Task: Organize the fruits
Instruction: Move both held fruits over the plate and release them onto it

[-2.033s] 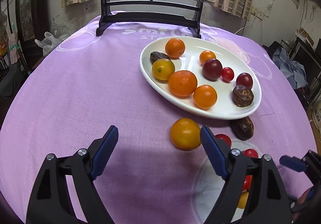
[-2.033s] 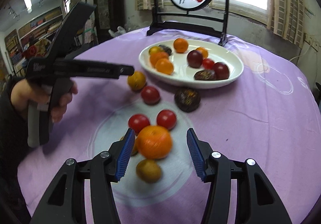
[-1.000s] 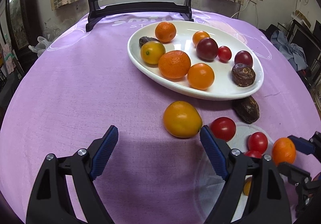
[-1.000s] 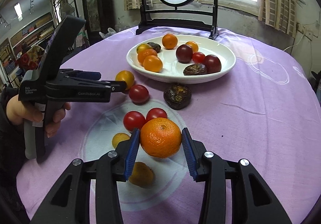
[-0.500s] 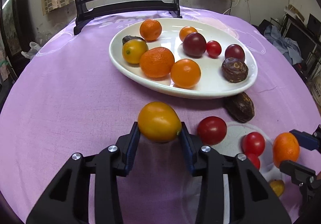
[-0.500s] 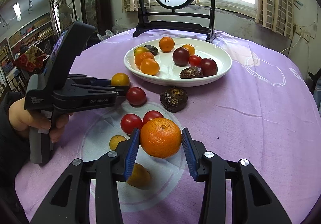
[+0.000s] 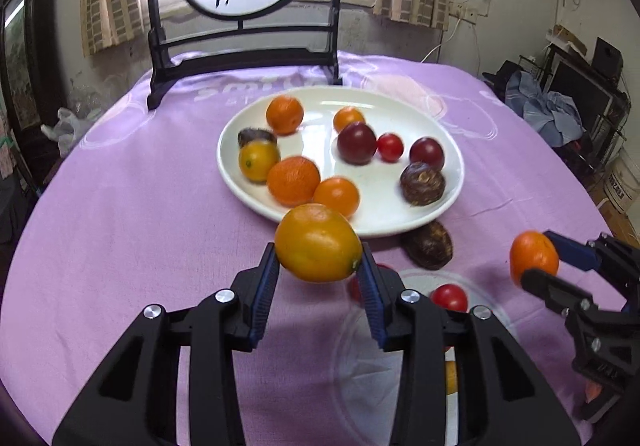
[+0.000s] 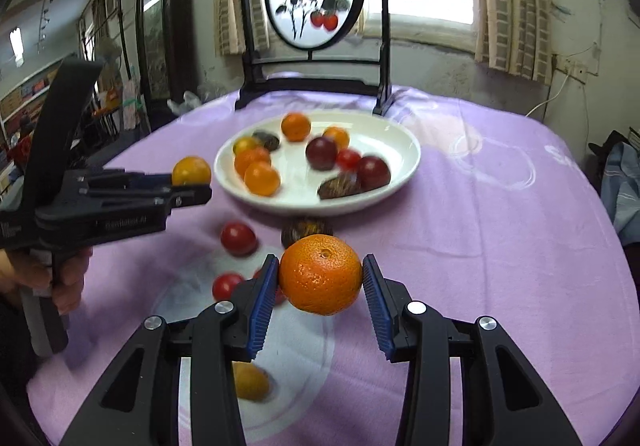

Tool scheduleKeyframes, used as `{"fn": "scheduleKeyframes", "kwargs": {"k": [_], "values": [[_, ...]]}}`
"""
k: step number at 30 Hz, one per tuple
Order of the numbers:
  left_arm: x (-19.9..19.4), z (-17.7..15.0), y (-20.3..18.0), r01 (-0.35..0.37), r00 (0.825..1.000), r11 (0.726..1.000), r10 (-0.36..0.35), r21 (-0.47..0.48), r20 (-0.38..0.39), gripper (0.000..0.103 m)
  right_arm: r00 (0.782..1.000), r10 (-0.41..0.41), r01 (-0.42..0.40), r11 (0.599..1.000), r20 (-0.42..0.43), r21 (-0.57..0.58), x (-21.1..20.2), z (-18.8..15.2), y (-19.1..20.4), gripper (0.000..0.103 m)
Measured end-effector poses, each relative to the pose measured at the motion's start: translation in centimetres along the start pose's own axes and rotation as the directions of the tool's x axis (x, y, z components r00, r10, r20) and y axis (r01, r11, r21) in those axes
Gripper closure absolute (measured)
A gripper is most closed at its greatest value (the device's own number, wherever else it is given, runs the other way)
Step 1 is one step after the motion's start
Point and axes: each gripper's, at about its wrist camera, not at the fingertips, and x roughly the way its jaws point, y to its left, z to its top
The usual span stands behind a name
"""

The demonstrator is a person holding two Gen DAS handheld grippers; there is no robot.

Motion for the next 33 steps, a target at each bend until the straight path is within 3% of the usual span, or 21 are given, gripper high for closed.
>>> {"fn": "scheduleKeyframes", "kwargs": {"k": [9,17,26,27,28,30,33], "values": [[-0.6,5.0,-0.7,-0.018,0.998,0.999,0.015,0.038,0.068,0.064,0.997,0.021,-0.015,0.997,0.078,-0.075,1.5,5.8,1.0,0.060],[3.8,7.6,-0.8,-0.079,0.996,0.995,0.078,0.053,0.033,0.064,0.999,0.024,-0.023,0.999,0.038,-0.045,6.0,7.7,0.8,0.060],[7.5,8.2,0.0,-0.091,0.995,0.995,0.092,0.030,-0.036,0.064,0.999,0.033,-0.033,0.999,-0.010,-0.005,9.3,7.5,0.0,0.059],[7.6,8.2,0.0,-0.085,0.996,0.996,0.086,0.026,-0.039,0.060,0.999,0.046,-0.046,0.999,-0.019,0.006,9.6,7.3,-0.2,0.059],[7.6,8.1,0.0,-0.082,0.996,0.996,0.083,0.022,-0.036,0.046,0.998,0.062,-0.061,0.998,-0.030,0.014,9.8,7.0,-0.4,0.059],[6.6,7.9,0.1,-0.072,0.997,0.997,0.072,0.005,-0.003,0.034,0.997,0.074,-0.073,0.997,-0.031,0.030,9.6,6.6,-0.7,0.053],[4.9,7.2,0.0,-0.054,0.998,0.998,0.054,0.007,0.042,0.028,0.997,0.076,-0.075,0.997,-0.015,0.031,8.5,6.5,-1.2,0.052]]}}
